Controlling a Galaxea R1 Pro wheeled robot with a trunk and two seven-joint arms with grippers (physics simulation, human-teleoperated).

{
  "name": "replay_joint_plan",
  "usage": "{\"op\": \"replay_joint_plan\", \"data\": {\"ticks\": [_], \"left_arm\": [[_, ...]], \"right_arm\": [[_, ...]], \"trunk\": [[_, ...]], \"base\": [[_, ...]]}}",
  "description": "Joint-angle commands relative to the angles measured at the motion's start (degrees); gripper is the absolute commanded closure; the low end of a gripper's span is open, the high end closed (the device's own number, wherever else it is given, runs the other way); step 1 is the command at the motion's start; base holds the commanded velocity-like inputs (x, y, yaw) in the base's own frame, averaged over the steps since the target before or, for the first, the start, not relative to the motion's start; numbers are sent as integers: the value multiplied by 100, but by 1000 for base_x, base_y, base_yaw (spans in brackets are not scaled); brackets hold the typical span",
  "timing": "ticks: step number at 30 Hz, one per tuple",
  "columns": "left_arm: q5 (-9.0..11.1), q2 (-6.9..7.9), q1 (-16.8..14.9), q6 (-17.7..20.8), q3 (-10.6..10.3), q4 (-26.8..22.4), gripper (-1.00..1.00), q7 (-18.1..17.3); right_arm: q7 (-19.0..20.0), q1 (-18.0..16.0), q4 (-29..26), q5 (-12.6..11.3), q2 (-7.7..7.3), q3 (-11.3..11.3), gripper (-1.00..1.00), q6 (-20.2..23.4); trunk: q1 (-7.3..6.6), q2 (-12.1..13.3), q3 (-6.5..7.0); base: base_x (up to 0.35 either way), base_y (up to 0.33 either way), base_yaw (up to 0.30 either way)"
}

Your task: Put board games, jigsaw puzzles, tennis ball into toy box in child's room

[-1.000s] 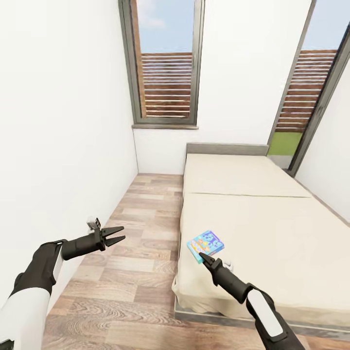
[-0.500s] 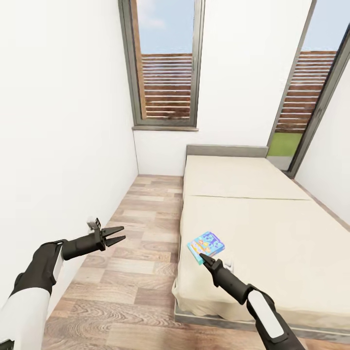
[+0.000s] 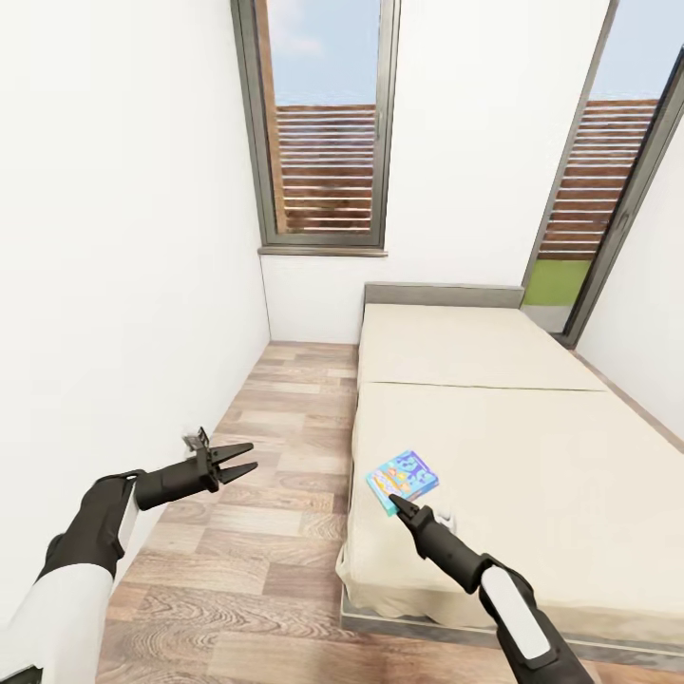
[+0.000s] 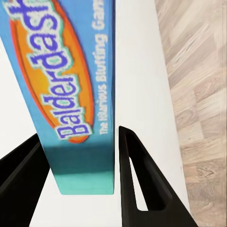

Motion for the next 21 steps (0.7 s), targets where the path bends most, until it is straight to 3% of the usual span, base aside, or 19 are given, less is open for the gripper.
{"op": "replay_joint_plan", "data": {"ticks": [1, 15, 21], "left_arm": [[-60, -11, -5, 58, 17, -7, -100, -49], [-56, -21, -5, 55, 35, -17, -100, -49], [-55, -22, -5, 55, 33, -17, -100, -49]], "right_arm": [[-1, -3, 0, -14, -8, 2, 100, -2], [25, -3, -4, 37, -23, 2, 100, -44], [35, -3, -8, 37, -24, 2, 100, -44]], "trunk": [[-1, -3, -5], [-1, -3, -5], [-132, 238, 102]], "base": [[0, 0, 0], [0, 0, 0], [0, 0, 0]]}}
